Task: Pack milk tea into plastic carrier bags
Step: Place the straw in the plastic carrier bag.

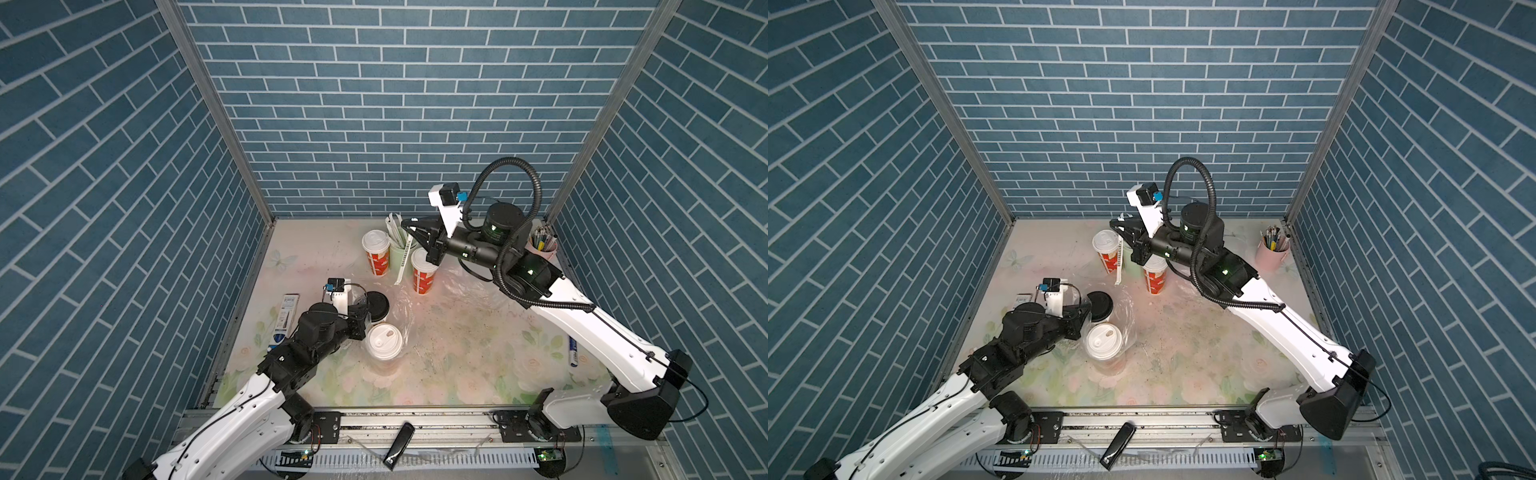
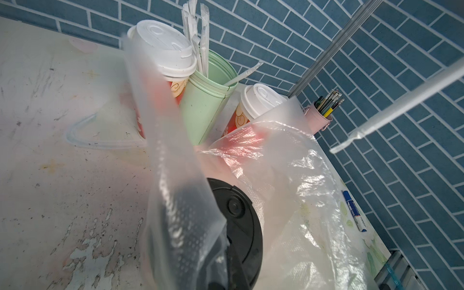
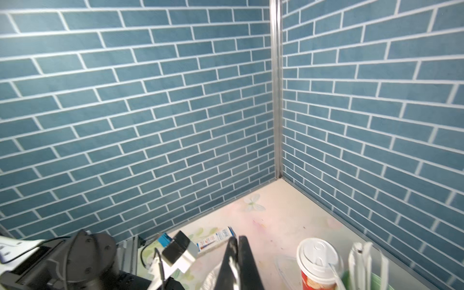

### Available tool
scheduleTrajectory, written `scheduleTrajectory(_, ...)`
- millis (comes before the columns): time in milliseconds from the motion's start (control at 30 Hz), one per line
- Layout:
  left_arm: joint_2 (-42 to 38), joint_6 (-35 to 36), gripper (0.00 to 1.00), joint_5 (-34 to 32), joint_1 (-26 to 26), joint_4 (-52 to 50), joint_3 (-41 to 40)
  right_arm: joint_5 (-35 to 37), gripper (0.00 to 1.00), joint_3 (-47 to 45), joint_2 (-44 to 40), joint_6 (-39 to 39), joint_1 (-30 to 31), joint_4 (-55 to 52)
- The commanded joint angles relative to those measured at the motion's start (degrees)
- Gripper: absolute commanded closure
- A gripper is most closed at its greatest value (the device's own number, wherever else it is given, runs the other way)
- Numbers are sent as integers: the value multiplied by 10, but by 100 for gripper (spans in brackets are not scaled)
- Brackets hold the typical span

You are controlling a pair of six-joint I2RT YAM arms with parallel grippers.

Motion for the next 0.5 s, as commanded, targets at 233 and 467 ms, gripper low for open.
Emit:
scheduleTrajectory(233, 3, 33, 100, 35, 3, -29, 19, -75, 100, -76, -22, 61, 57, 130)
scheduleTrajectory(467, 1, 38, 100, 34, 3, -33, 20, -76, 100, -106, -32, 65, 83, 153)
